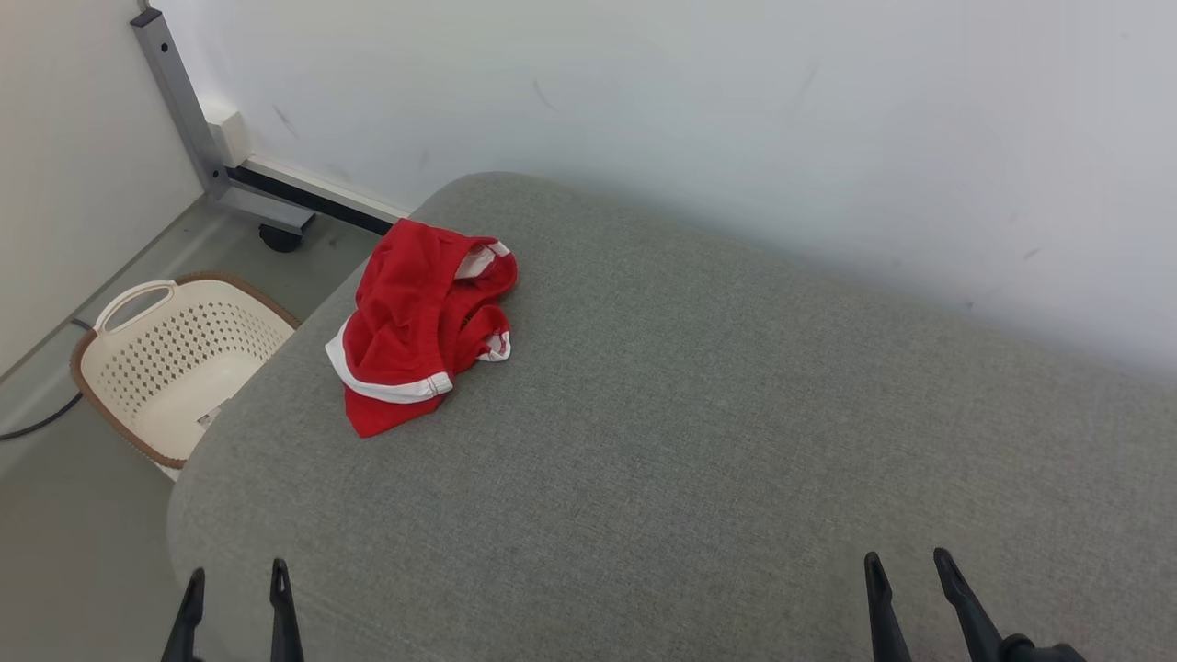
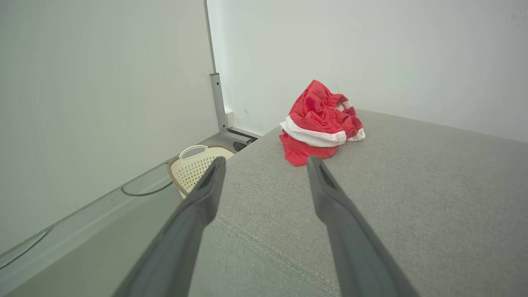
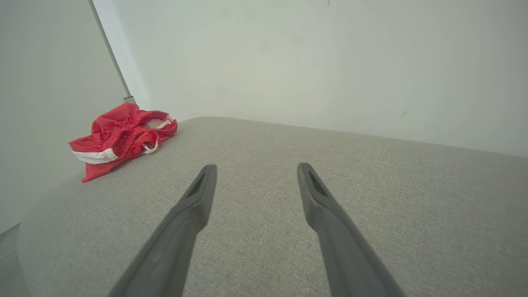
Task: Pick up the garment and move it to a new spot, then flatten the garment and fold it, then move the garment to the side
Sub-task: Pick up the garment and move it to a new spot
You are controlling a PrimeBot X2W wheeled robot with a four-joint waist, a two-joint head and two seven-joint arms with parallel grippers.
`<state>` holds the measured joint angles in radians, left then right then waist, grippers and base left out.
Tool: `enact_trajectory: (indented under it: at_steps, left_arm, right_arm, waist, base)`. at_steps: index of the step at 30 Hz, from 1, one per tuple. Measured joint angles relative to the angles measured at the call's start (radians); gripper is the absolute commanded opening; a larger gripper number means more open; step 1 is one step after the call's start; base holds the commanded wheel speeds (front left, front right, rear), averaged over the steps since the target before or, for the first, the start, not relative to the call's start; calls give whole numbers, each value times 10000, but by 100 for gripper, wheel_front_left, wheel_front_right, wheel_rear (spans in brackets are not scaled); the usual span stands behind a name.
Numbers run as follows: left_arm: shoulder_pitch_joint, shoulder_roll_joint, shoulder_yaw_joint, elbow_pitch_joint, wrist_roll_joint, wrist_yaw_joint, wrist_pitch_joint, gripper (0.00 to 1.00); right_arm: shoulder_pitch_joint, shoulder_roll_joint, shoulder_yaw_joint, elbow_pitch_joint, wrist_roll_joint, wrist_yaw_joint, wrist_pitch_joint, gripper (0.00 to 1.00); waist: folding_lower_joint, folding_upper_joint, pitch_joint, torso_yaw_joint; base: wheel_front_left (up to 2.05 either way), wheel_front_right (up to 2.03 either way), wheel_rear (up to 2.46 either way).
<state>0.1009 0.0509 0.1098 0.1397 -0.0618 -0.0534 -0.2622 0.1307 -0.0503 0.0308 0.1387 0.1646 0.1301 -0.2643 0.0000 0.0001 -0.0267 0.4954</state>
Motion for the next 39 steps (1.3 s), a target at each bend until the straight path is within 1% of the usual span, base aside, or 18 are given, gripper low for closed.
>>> enact_trajectory:
  at_steps: [4,8,12,16,18,19,23,24,25,26,27,29,33,36,39]
  left_arm:
    - [-803,-13,140,357,-196,-144,-2,100]
    - [-2088,77,407,968,-474,-291,-2,100]
    - [-3507,345,598,1638,-656,-449,-2,100]
    - [-5014,721,980,2715,-1156,-525,-2,100]
    - [-5661,1051,1124,3400,-1290,-545,100,100]
    - [-6083,1206,1308,3835,-1593,-581,295,100]
    - [-7348,2063,1484,4846,-1845,-616,752,100]
    - [-7596,2203,1536,5066,-1891,-621,821,100]
    - [-7596,2203,1536,5066,-1891,-621,821,100]
    - [-7810,2357,1578,5300,-1964,-623,911,100]
    - [-8102,2669,1670,5680,-1996,-627,974,100]
    - [-8312,3022,1707,6115,-2080,-623,1174,100]
    - [-8658,3467,1785,6961,-2090,-589,1492,100]
    - [-8818,3774,1820,7634,-2117,-462,1877,100]
    - [-8901,3910,1822,8147,-2115,-278,2111,100]
  right_arm:
    - [135,-6,121,-138,0,0,2,100]
    - [-252,8,485,-326,-173,0,0,100]
    - [-758,12,880,-500,-385,0,2,100]
    - [-1491,13,1089,-704,-447,0,0,100]
    - [-1829,12,1187,-842,-447,0,0,100]
    - [-2000,12,1216,-897,-445,0,0,100]
    - [-2562,12,1317,-1133,-397,0,0,100]
    - [-2671,4,1317,-1181,-359,0,0,100]
    - [-2671,4,1317,-1181,-359,0,0,100]
    - [-2763,4,1354,-1198,-334,0,0,100]
    - [-2919,2,1404,-1208,-288,0,2,100]
    - [-3010,4,1419,-1241,-240,0,2,100]
    - [-3137,-2,1398,-1273,-153,0,0,100]
    - [-3147,-2,1413,-1285,-150,0,2,100]
    - [-3150,-2,1377,-1292,-150,0,0,100]
  waist:
    - [0,0,-46,-116]
    - [0,0,-13,-421]
    - [0,-1,143,-877]
    - [0,0,499,-1418]
    - [0,0,769,-1697]
    - [1,0,924,-1850]
    - [2,0,1615,-2532]
    - [2,1,1797,-2719]
    - [2,1,1797,-2719]
    - [3,1,1966,-2903]
    - [4,1,2287,-3279]
    - [4,1,2582,-3642]
    - [4,2,3123,-4326]
    - [3,1,3483,-4750]
    - [3,0,3798,-5090]
  base:
    - [0,0,0]
    - [0,0,0]
    - [0,0,0]
    - [0,0,0]
    - [0,0,0]
    - [0,0,0]
    - [0,0,0]
    - [0,0,0]
    - [0,0,0]
    - [0,0,0]
    - [0,0,0]
    - [0,0,0]
    - [0,0,0]
    - [0,0,0]
    - [0,0,0]
